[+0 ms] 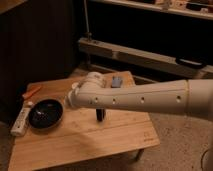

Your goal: Knock the eraser over

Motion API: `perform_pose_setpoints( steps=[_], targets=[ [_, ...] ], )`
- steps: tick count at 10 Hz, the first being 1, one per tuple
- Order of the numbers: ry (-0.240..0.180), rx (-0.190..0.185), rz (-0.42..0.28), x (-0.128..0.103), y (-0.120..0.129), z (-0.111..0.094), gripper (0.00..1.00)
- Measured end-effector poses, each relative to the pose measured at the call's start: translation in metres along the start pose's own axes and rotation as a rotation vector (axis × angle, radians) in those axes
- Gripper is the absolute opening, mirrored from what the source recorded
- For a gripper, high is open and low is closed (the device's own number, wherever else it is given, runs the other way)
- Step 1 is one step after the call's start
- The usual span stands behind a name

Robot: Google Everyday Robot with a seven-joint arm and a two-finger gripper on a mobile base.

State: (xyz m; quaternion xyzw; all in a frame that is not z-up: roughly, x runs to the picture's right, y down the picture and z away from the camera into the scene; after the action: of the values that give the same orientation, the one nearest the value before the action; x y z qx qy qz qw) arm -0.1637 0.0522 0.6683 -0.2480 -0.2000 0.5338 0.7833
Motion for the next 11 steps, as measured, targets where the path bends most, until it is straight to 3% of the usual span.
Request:
perform_pose_setpoints(
  steps=[2, 4, 7, 9, 11],
  targets=[
    [-0.074, 0.013, 0.028, 0.007, -0.015, -0.034, 0.00],
    [-0.148, 0.041, 0.111, 0.030, -0.046, -0.071, 0.00],
    [-0.223, 0.098, 0.257, 0.077, -0.089, -0.109, 0.00],
    [-0.260, 0.108, 0.336, 0.109, -0.118, -0.106, 0.00],
    [-0.290, 0.097, 0.399, 0.130, -0.153, -0.084, 0.00]
  ],
)
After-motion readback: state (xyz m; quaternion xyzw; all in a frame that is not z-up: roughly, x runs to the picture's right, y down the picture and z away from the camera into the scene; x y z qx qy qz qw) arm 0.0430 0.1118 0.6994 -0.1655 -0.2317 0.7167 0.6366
